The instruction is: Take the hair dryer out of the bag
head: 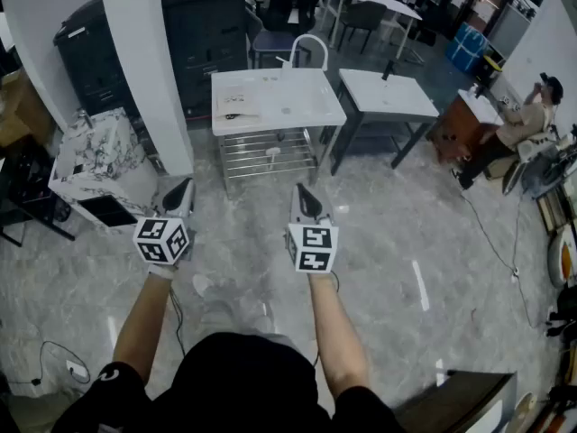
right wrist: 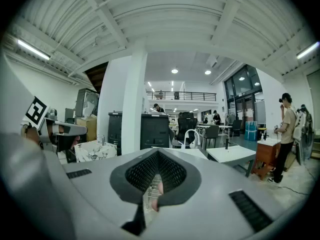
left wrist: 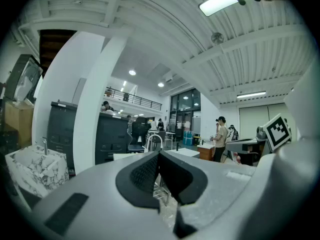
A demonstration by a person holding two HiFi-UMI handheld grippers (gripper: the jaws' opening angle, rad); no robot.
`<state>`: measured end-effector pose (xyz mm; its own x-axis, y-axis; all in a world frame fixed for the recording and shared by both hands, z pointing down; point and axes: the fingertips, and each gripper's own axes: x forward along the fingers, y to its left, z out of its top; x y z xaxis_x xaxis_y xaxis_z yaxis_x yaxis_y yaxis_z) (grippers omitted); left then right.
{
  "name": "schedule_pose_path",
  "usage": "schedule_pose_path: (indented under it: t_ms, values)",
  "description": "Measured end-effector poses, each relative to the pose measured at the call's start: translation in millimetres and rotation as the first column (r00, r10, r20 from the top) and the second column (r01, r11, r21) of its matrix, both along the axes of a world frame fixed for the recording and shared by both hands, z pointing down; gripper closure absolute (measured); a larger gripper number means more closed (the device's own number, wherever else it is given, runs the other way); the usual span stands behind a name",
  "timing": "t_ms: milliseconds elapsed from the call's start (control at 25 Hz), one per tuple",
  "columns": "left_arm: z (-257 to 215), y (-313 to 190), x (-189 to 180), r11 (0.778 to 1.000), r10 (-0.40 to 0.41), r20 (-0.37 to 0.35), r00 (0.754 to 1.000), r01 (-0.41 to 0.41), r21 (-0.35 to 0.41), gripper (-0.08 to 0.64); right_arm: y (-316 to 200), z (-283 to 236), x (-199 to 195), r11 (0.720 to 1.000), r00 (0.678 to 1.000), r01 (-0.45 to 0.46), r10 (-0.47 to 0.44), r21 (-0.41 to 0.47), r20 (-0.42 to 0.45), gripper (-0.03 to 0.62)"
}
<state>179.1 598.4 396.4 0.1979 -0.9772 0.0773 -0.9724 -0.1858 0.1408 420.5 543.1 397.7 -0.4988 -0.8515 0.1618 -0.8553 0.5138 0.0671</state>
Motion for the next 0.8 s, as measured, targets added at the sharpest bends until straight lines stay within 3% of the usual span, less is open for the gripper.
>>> schedule_pose_path:
  t_ms: [320, 800]
  values:
    - [2, -21, -9, 1.000, 0.002, -0.001, 1.000, -0.002, -0.003, 0.565, -18, 4, -11, 1.000, 1.000, 0.016, -0.016, -0.011, -0.005, 0.603]
    - [4, -108, -68, 1.000, 0.011, -0.006, 1.000, -0.011, -0.012, 0.563, -100, 5, -82, 0.998, 0.998, 0.057, -0.057, -0.015, -0.030, 0.601]
